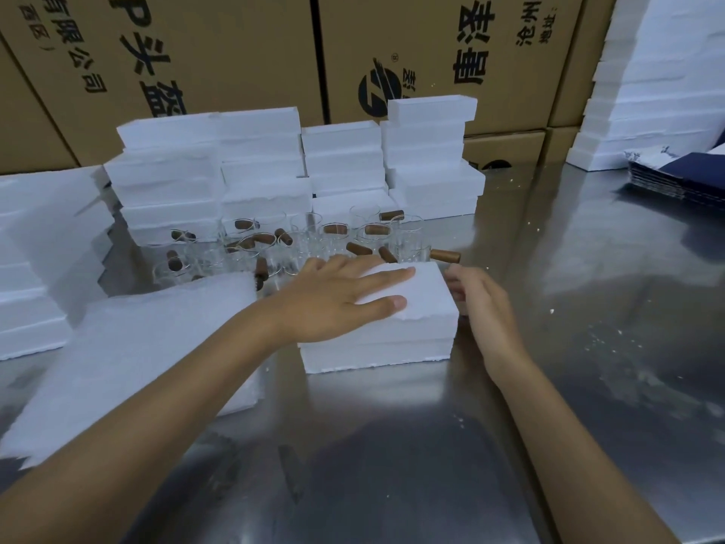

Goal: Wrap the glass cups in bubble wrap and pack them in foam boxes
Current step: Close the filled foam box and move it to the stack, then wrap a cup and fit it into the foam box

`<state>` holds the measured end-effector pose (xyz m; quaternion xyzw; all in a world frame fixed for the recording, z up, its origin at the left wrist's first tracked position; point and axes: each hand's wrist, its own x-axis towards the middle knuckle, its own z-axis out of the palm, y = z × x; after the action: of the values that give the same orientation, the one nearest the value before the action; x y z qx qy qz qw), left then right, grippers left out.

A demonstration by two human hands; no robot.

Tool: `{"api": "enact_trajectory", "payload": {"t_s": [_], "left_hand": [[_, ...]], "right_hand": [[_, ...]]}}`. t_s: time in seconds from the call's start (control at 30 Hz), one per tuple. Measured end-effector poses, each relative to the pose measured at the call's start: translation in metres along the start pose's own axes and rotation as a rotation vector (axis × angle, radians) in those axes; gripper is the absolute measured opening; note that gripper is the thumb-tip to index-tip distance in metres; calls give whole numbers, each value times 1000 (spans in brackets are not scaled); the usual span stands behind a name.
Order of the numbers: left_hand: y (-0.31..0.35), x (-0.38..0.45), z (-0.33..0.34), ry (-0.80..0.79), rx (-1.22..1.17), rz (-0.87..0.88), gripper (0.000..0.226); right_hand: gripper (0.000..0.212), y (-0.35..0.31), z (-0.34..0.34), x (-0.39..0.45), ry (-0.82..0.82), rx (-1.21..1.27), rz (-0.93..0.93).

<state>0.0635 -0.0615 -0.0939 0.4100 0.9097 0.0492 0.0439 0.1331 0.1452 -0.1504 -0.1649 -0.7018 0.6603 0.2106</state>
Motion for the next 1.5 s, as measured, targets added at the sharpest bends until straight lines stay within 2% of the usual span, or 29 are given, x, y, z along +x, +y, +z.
{"api": "enact_trajectory", "payload": {"t_s": [0.1,0.17,0.23,0.3,0.37,0.4,0.43,0.5,0.6,0.67,0.77,0.87,1.0,1.2,1.3,1.4,1.5], "left_hand": [[2,-2,2,26,-5,-14,52],[4,-6,1,54,9,-23,55],[9,-9,1,150,-3,-35,59],[16,-15,3,386,-99,-54,52],[20,-24,8,698,-387,-114,38],[19,-29,12,788,-545,-176,37],[18,-33,15,797,-676,-268,43],[15,-42,23,631,-930,-466,58],[8,-50,30,419,-1309,-593,72],[5,-50,29,380,-1324,-601,83],[6,-50,25,413,-1290,-563,65],[8,-57,7,497,-1209,-486,50],[-11,-70,-37,699,-1215,-453,52],[-96,-105,-116,1030,-1206,-583,46],[-145,-119,-151,1146,-1208,-605,41],[-194,-131,-182,1200,-1173,-648,29],[-247,-136,-207,1214,-1162,-687,30]], "right_hand": [[41,-3,6,-21,-191,47,7],[47,-4,8,-33,-236,16,-46],[46,-6,9,-40,-236,-18,-72],[40,-7,9,-41,-212,-25,-72],[39,-7,10,-41,-195,-9,-49],[39,-7,10,-41,-188,-12,-45],[38,-8,10,-41,-178,-23,-45],[36,-8,11,-41,-147,-45,-42],[36,-10,14,-43,-72,-98,27],[39,-10,14,-45,-29,-120,62],[36,-10,13,-56,0,-45,62],[29,-21,20,-66,-3,81,59],[41,-65,54,-68,-56,130,-11],[61,-149,159,-36,-307,77,35],[63,-186,221,-20,-470,71,6],[59,-216,282,-2,-531,19,-4],[54,-235,341,21,-557,-18,9]]}}
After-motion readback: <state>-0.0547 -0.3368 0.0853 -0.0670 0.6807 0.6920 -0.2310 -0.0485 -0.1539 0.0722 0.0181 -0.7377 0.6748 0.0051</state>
